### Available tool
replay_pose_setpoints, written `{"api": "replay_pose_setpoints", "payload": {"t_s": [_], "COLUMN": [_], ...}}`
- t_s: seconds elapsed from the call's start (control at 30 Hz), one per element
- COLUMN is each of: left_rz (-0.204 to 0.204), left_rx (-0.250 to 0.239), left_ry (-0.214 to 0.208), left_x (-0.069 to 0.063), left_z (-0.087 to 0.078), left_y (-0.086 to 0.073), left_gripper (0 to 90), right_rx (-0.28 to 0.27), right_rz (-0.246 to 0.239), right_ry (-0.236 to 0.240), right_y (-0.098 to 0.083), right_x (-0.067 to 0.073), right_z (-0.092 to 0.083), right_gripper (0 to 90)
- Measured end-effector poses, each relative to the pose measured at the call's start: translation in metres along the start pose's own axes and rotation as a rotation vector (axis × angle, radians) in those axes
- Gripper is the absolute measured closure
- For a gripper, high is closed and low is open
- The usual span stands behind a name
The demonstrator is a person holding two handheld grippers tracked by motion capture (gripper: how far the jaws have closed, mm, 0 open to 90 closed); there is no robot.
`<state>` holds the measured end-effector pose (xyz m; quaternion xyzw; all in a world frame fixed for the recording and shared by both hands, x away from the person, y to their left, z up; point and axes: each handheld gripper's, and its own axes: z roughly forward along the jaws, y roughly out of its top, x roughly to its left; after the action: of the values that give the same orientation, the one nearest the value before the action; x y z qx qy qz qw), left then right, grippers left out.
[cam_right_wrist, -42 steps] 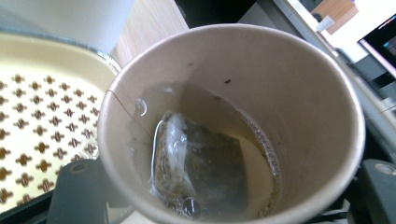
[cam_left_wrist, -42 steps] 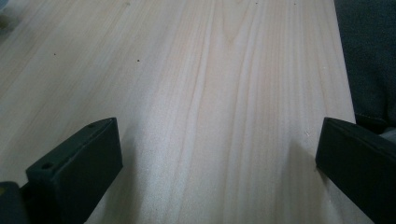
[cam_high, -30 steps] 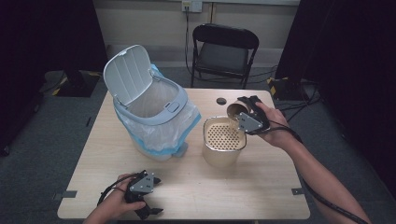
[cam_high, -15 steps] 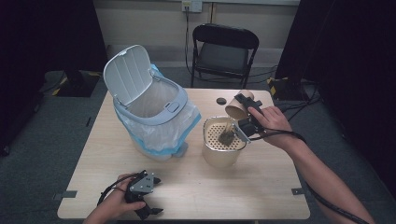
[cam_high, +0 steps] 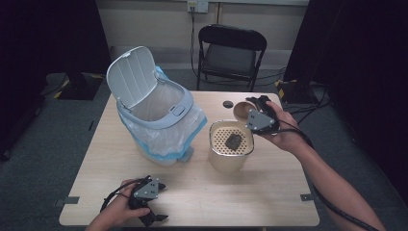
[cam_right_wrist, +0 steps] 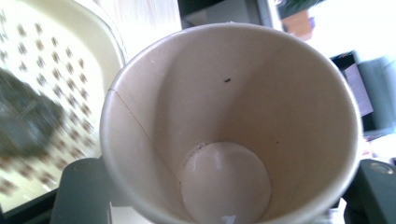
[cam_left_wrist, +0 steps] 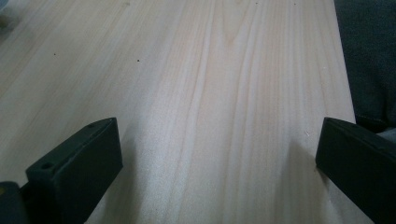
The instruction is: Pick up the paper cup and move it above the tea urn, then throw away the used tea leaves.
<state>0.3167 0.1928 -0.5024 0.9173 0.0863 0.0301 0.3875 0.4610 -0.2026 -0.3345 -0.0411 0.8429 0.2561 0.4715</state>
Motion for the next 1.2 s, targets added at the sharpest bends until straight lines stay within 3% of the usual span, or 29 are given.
{"api": "replay_pose_setpoints", "payload": {"t_s": [0.07, 0.33, 0.43, 0.57, 0.8, 1.03, 1.2], "left_rz": [0.0, 0.001, 0.001, 0.004, 0.003, 0.002, 0.005], "left_rx": [0.0, 0.002, 0.002, 0.002, 0.002, 0.002, 0.022], "left_ry": [0.0, 0.002, 0.002, 0.005, 0.006, 0.003, 0.004], "left_x": [0.0, 0.0, 0.0, 0.0, 0.0, 0.0, 0.0], "left_z": [0.0, 0.0, 0.0, 0.0, 0.0, 0.0, -0.002], "left_y": [0.0, 0.0, 0.0, 0.0, 0.0, 0.0, 0.001], "left_gripper": [0.0, 0.0, 0.0, 0.0, 0.0, 0.0, 0.0], "right_rx": [-0.005, -0.026, -0.054, -0.052, -0.056, -0.074, -0.072], "right_rz": [0.135, 0.569, 0.665, 0.705, 0.743, 0.765, 0.746], "right_ry": [0.069, 0.269, 0.29, 0.291, 0.345, 0.373, 0.391], "right_y": [-0.004, -0.024, -0.03, -0.031, -0.026, -0.021, -0.015], "right_x": [-0.006, -0.022, -0.027, -0.031, -0.031, -0.034, -0.036], "right_z": [0.002, 0.015, 0.017, 0.018, 0.024, 0.025, 0.025], "right_gripper": [28.8, 28.4, 28.3, 28.2, 28.2, 28.1, 28.0]}}
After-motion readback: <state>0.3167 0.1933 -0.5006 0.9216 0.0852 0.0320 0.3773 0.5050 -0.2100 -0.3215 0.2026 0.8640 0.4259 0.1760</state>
